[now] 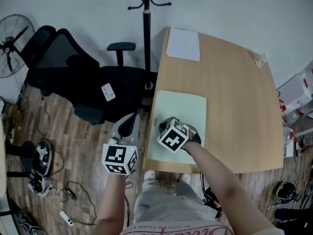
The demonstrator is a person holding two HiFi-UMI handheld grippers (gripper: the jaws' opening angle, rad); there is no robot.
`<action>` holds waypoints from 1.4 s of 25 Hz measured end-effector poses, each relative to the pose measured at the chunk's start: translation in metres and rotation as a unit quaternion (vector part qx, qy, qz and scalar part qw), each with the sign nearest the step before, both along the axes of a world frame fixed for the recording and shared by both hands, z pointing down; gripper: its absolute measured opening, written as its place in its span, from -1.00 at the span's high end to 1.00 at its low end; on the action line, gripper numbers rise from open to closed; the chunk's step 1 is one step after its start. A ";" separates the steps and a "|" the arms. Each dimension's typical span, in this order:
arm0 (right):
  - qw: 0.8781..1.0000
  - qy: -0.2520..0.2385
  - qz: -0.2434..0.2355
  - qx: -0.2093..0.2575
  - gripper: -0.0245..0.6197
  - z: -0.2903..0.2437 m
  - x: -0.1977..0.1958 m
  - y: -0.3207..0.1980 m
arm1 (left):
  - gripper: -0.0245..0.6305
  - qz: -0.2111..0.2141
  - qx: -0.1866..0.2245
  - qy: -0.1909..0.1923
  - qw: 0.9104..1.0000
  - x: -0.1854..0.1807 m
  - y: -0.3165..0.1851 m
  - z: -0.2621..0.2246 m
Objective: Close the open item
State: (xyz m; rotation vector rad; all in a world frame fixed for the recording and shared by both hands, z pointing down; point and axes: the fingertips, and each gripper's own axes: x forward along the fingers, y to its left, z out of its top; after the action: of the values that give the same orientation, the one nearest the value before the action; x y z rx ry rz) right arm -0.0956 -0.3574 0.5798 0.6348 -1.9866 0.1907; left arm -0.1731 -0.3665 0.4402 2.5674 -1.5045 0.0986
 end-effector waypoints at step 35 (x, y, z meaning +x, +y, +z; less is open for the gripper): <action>0.998 -0.044 0.054 -0.006 0.92 -0.012 0.000 -0.010 | 0.88 0.000 0.039 -0.011 0.999 0.002 0.004 -0.036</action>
State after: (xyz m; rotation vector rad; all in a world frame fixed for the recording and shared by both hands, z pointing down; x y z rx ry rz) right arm -0.0953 -0.3670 0.5677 0.7376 -2.0345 0.3003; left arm -0.1711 -0.3626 0.4041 2.6356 -1.5462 0.0689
